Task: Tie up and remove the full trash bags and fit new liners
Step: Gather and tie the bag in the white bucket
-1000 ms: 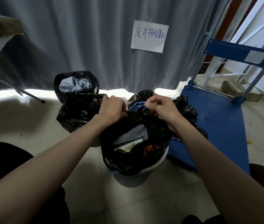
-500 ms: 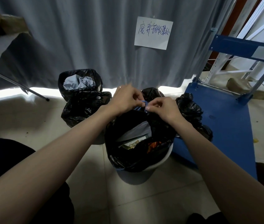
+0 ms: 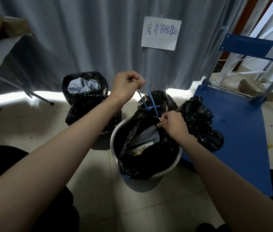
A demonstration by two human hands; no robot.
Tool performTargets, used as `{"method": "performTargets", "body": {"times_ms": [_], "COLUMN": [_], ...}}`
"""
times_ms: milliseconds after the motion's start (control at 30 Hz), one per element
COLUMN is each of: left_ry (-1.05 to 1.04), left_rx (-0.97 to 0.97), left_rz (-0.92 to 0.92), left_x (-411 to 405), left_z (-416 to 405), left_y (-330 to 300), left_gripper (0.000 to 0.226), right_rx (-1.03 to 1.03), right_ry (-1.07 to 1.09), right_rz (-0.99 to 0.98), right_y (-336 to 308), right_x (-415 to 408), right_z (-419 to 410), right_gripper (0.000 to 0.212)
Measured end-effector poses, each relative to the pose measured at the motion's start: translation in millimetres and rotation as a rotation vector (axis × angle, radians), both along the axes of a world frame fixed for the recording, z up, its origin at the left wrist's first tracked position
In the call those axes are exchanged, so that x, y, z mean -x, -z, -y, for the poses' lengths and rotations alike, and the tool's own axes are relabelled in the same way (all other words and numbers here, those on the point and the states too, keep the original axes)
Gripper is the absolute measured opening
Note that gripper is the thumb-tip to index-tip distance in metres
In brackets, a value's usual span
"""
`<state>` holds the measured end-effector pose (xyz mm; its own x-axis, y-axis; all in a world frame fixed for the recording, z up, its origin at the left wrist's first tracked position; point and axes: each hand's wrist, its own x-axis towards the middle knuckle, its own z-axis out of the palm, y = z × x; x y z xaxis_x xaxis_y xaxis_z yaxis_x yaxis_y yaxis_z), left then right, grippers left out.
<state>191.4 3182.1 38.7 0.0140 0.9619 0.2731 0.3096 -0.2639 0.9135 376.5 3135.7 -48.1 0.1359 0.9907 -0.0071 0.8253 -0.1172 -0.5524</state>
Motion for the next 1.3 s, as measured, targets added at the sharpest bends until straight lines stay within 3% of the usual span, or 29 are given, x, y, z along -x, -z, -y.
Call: {"method": "performTargets", "body": {"times_ms": [167,333,433,567,633,867,967,1100,1300], "left_ry": [0.09,0.228,0.286,0.101,0.037,0.183,0.224,0.303,0.25], "left_rx": [-0.025,-0.053,-0.05,-0.084,-0.065,-0.055,-0.067,-0.095,-0.124], "left_rz": [0.012,-0.002,-0.03,-0.044,-0.162,-0.595,-0.646,-0.688,-0.881], "left_x": [-6.0,-19.5,-24.0,-20.1,-12.4,-5.5,-7.8,-11.6,-14.0], "left_z": [2.6,8.6,10.4,12.6,13.0,13.3,12.3,16.0,13.4], "left_y": [-5.6,-9.8,-6.6,11.4,29.8,60.0,63.6,65.4,61.7], "left_gripper": [0.007,0.005,0.007,0.037,0.035,0.004,0.006,0.02,0.015], "right_rx": [0.035,-0.229,-0.244,-0.219,-0.231,-0.174,-0.204,-0.201,-0.246], "right_ry": [-0.009,-0.142,-0.178,-0.101,-0.07,-0.061,-0.06,-0.031,0.026], "right_rz": [-0.026,-0.334,-0.457,-0.683,-0.746,-0.652,-0.567,-0.615,-0.506], "right_y": [4.7,-22.5,-35.1,-28.3,-25.7,-27.5,-25.4,-24.0,-25.7], "right_x": [-2.8,17.9,28.1,26.8,23.2,19.7,15.7,9.4,12.0], "right_z": [-2.4,-8.8,-8.4,-10.5,-11.5,-9.6,-9.5,-8.9,-7.1], "right_gripper": [0.026,0.029,0.014,0.021,0.031,0.05,0.05,0.051,0.051]}}
